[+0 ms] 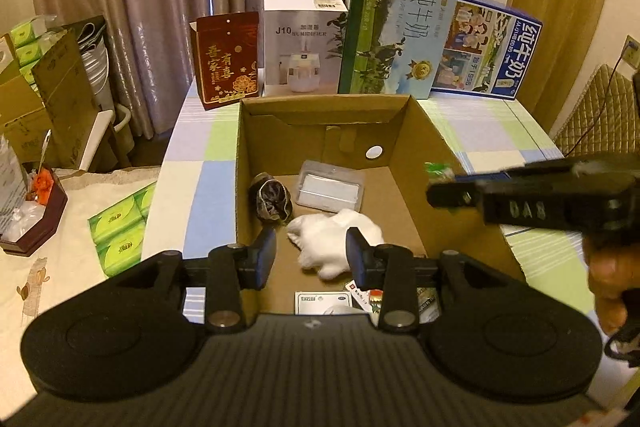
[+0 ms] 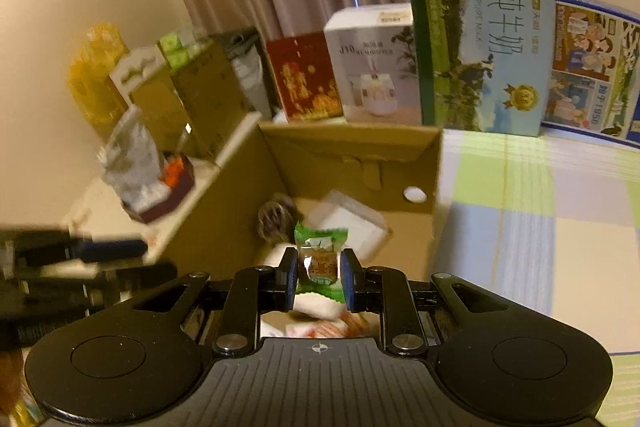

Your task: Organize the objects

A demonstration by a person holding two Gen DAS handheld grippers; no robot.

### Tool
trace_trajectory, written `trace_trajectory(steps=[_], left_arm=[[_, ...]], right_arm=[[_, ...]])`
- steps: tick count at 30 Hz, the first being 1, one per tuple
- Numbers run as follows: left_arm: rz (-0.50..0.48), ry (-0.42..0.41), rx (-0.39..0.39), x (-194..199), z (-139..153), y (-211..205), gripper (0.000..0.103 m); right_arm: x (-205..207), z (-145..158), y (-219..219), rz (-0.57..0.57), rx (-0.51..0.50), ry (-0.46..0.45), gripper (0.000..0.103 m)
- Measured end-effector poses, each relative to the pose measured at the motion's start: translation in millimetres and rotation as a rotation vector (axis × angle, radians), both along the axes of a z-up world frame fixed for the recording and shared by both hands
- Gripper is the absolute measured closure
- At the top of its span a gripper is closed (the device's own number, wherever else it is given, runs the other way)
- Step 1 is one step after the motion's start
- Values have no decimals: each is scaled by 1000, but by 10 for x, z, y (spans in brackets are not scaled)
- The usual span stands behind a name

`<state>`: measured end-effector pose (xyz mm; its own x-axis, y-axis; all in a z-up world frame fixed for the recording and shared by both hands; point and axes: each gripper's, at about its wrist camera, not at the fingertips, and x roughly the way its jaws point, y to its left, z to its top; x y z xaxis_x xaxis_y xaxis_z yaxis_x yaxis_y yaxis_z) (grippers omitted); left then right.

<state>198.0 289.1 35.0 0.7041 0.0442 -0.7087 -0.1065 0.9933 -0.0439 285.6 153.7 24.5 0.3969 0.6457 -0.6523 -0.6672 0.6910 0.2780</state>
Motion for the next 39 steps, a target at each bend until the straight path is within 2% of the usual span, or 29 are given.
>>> trace_trajectory(steps=[3, 5, 9, 11, 17, 19, 25, 31, 39], left_arm=[[16, -8, 3, -71, 17, 9, 59], [26, -14, 6, -142, 32, 11, 49], [40, -27, -10, -310, 62, -16, 38], [45, -41, -17, -428, 84, -61, 24], [47, -94, -13, -806, 189, -257, 1], [46, -104, -1, -933, 227, -333, 1], [60, -102, 29, -1318, 361, -571, 1], [77, -86, -3, -1669, 423, -741, 1], [128, -41, -53, -2058, 352, -888, 1]], right_arm=[[28, 73, -28, -25, 58, -6, 52], [-2, 137, -83, -31, 80, -26, 50], [-91, 235, -273, -65, 95, -26, 46], [-180, 267, -395, -86, 99, -20, 40], [-629, 318, -774, -116, 64, -7, 21], [-813, 333, -897, -120, 54, -6, 12], [-1316, 383, -1160, -136, 13, -19, 3], [-1722, 434, -1351, -145, -47, -39, 2], [-2093, 421, -1603, -180, -86, -48, 2]])
